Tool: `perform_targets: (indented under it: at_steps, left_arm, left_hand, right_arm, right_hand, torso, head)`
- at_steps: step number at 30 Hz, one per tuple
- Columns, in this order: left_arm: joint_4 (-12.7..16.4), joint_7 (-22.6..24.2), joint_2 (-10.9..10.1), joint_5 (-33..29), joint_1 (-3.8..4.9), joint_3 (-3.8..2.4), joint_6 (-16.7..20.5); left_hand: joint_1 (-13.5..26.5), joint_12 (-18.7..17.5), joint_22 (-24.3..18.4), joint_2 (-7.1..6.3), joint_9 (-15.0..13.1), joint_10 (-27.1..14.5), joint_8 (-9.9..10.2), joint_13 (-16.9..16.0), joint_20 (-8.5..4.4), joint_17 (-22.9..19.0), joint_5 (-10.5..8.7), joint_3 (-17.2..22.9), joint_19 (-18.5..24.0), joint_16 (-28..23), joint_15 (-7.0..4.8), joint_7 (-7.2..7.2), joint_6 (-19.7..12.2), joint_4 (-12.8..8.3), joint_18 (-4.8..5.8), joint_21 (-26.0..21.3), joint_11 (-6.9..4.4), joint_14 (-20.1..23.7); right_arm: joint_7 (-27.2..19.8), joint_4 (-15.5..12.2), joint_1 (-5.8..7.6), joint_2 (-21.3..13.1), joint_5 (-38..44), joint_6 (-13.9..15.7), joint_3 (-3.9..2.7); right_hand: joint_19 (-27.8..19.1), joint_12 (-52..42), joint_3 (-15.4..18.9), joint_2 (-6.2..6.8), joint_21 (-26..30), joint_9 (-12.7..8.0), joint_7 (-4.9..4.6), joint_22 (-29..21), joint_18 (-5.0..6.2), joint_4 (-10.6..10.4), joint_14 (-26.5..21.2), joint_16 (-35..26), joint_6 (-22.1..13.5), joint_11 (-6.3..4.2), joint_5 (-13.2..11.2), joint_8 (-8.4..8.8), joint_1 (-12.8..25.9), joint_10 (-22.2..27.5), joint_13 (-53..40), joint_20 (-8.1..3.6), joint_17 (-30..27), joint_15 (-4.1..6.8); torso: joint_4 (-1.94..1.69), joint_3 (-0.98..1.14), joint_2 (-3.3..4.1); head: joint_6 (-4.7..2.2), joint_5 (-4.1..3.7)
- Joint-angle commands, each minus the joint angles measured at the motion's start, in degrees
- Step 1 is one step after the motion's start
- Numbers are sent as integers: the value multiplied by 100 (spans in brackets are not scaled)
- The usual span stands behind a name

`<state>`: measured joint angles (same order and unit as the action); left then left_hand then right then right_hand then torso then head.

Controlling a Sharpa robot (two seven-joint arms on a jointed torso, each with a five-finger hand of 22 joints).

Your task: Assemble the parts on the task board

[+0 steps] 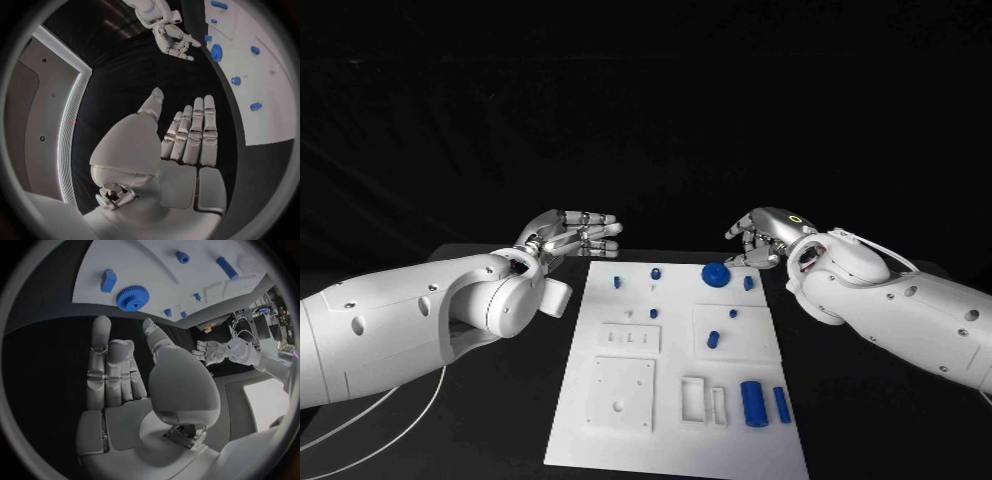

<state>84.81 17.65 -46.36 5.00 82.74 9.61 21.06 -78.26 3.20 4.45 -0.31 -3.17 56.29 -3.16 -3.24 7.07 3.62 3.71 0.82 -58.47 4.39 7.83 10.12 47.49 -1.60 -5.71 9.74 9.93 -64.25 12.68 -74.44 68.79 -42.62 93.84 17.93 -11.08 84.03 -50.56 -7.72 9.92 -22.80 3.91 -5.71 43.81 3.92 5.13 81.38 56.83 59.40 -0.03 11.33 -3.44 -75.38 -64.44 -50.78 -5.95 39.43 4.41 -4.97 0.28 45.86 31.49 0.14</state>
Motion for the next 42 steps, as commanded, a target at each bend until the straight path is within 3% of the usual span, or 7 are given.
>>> perform_targets:
  at_steps: [1, 5, 9, 14, 24, 33, 42]
  left_arm:
    - [-14, 81, 27, 19, 12, -4, -114]
    - [-40, 82, 46, 19, 11, -4, -125]
    - [-60, 83, 60, 19, 10, -3, -132]
    - [-83, 83, 86, 19, 8, -3, -140]
    - [-77, 81, 104, 19, 7, -2, -142]
    - [-69, 77, 103, 19, 7, -2, -142]
    - [-70, 70, 98, 19, 7, -2, -142]
  left_hand:
    - [-4, 23, -9, -70, -6, -42, -32, -8, 30, 8, -37, 10, 18, 1, 21, 9, -48, 24, 41, 26, -14, 18]
    - [-4, 23, -9, -70, -6, -42, -32, -8, 30, 8, -37, 10, 18, 1, 21, 9, -48, 24, 41, 26, -14, 18]
    - [-4, 23, -9, -70, -6, -42, -32, -8, 30, 8, -37, 10, 18, 1, 21, 9, -48, 24, 41, 26, -14, 18]
    - [-3, 23, -9, -55, -6, -44, -33, -8, 30, 8, -37, 8, 19, 0, 21, 9, -51, 18, 41, 25, -14, 21]
    - [-3, 23, -9, -55, -6, -44, -33, -8, 30, 8, -37, 8, 19, 0, 21, 9, -51, 18, 41, 25, -14, 21]
    - [-3, 23, -9, -55, -6, -44, -33, -8, 30, 8, -37, 8, 19, 0, 21, 9, -51, 18, 41, 25, -14, 21]
    - [-3, 23, -9, -55, -6, -44, -33, -8, 30, 8, -37, 8, 19, 0, 21, 9, -51, 18, 41, 25, -14, 21]
  right_arm:
    - [-79, 79, -5, 49, -162, -487, -6]
    - [-77, 236, -14, 154, -256, -570, -7]
    - [-98, 398, -28, 282, -349, -609, -2]
    - [-115, 630, -45, 455, -407, -681, 20]
    - [-119, 969, -95, 715, -386, -801, 68]
    - [-149, 1094, -133, 821, -409, -864, 88]
    - [-139, 1158, -140, 818, -413, -957, 93]
  right_hand:
    - [193, -385, 74, -31, -135, 7, -38, 150, 117, 9, -2, 208, 4, 17, 67, -17, 44, -144, -546, 78, 336, -60]
    - [41, -1233, 32, -22, -890, 7, -39, 1040, 186, -43, 25, 813, -6, 59, 216, -12, 71, -439, -1504, 135, 1651, -121]
    - [11, -1382, 37, -17, -1097, 10, -54, 1449, 209, -80, 99, 774, -22, 66, 318, -21, 96, -554, -1680, 148, 1933, -125]
    - [29, -1411, 20, -47, -1076, 8, -56, 1596, 207, -55, 120, 759, -23, 67, 384, -17, 109, -580, -1721, 150, 2029, -124]
    - [62, -1572, -63, -85, -1207, 6, -63, 1986, 198, -50, 141, 799, -34, 72, 424, -20, 165, -655, -1873, 154, 2188, -130]
    - [81, -1607, -71, -127, -1201, 6, -54, 2124, 193, -69, 150, 804, 8, 65, 594, -18, 209, -687, -1904, 153, 2223, -127]
    - [122, -1663, -388, -155, -1114, 0, -48, 2293, 183, 51, 155, 815, 71, 55, 704, -15, 281, -736, -1968, 146, 2256, -120]
  torso:
    - [9, 19, 4]
    - [-1, 11, 12]
    - [8, 9, 16]
    - [-2, 1, 13]
    - [-13, 2, 11]
    - [3, 10, 10]
    - [9, 12, 7]
  head:
    - [5, -12]
    - [6, -30]
    - [6, -31]
    - [27, -63]
    - [52, -45]
    - [70, -16]
    - [83, -10]
